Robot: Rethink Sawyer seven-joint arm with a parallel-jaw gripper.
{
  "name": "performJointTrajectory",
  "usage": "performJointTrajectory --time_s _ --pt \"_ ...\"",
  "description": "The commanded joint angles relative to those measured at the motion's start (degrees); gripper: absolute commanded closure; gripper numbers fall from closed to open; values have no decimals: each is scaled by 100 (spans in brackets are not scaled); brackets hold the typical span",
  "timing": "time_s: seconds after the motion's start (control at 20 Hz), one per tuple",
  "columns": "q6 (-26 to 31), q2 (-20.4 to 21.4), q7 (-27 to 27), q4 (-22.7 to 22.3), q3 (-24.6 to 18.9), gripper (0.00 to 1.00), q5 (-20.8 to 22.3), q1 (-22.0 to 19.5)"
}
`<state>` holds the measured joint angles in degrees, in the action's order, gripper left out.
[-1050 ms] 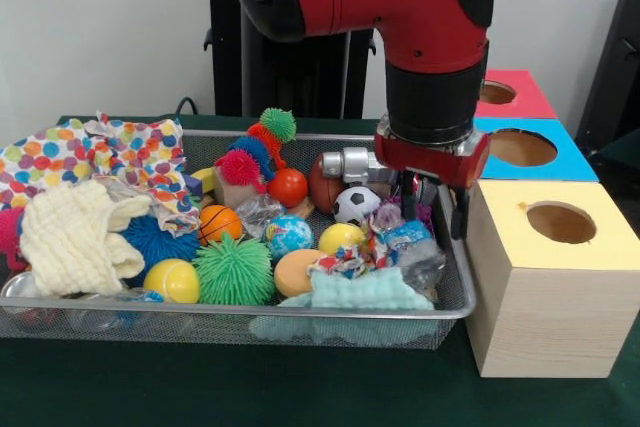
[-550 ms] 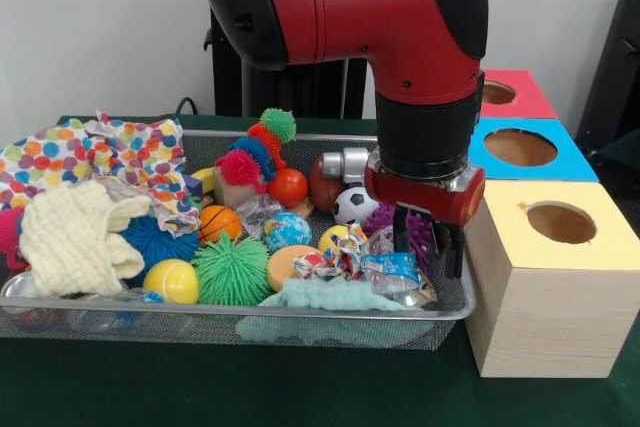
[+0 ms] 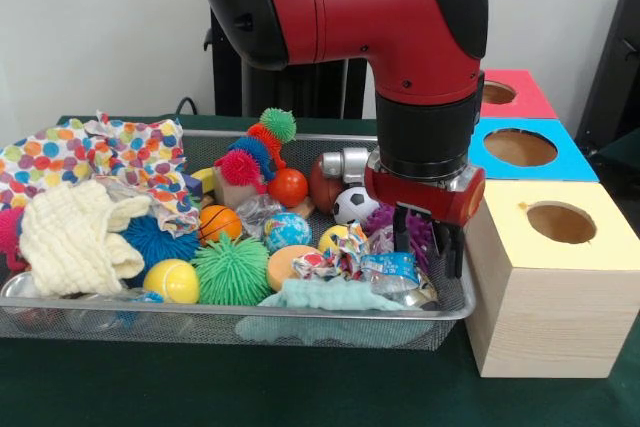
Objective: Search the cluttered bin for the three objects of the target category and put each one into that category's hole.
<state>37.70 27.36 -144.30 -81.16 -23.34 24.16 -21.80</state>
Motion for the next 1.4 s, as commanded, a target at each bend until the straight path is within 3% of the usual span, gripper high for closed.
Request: performJointTrajectory --time_s 0.05,0.65,0.95,1.15,1.4 --pt "-719 -324 755 81 67 0 677 -47" --pt "-850 -938 35 212 653 0 886 236" --pt "-1162 -1574 -308 485 842 0 730 347" --pt "-1138 -1361 -302 272 950 0 638 365" --pt "-754 -661 831 -166 368 0 477 -361"
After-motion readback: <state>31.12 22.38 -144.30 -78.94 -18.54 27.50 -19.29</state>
